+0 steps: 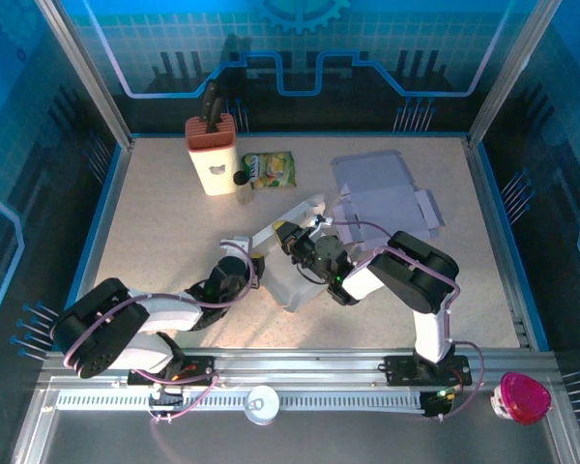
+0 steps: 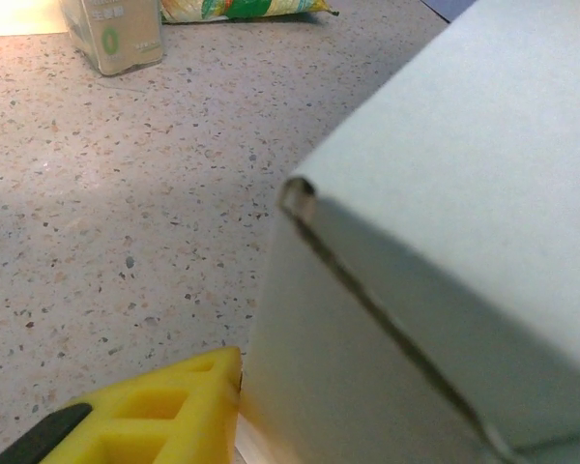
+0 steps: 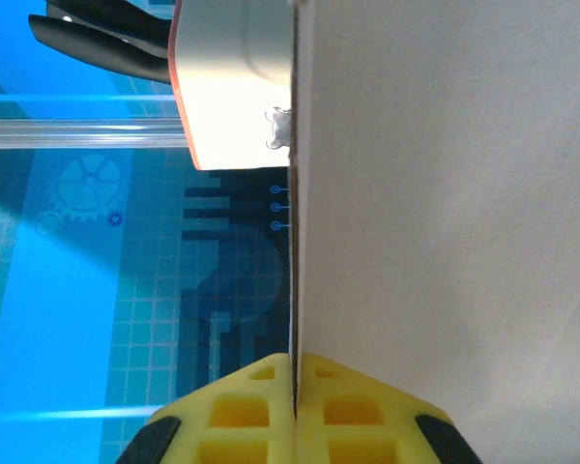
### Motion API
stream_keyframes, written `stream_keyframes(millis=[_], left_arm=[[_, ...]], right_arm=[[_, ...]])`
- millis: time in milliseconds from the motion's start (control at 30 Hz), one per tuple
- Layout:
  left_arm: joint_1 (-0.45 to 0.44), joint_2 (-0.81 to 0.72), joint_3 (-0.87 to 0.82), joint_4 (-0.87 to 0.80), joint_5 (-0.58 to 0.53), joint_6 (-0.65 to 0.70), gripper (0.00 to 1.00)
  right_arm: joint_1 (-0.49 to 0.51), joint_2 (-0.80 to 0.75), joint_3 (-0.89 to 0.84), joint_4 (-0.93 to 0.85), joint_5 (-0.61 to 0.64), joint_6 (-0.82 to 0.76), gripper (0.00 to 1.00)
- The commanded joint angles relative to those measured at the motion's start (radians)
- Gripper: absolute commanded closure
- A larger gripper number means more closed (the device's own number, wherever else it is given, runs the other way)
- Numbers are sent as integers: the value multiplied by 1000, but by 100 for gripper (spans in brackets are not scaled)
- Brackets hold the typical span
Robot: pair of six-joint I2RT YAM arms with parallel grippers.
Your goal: Fold the paper box
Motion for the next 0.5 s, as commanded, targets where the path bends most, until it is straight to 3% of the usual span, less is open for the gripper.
stream_keyframes(millis=[0,133,467], left_arm=[[-16,-10,39,46,-42,-30,69],[-35,-7,48,32,-68,-33,81],[-114,68,136,-54,-260,-107,77]], right_arm=[[17,-20,-6,-133,2,-4,100],[19,-36,4,-166,3,-1,100],[40,-41,2,-155,40,22,100]])
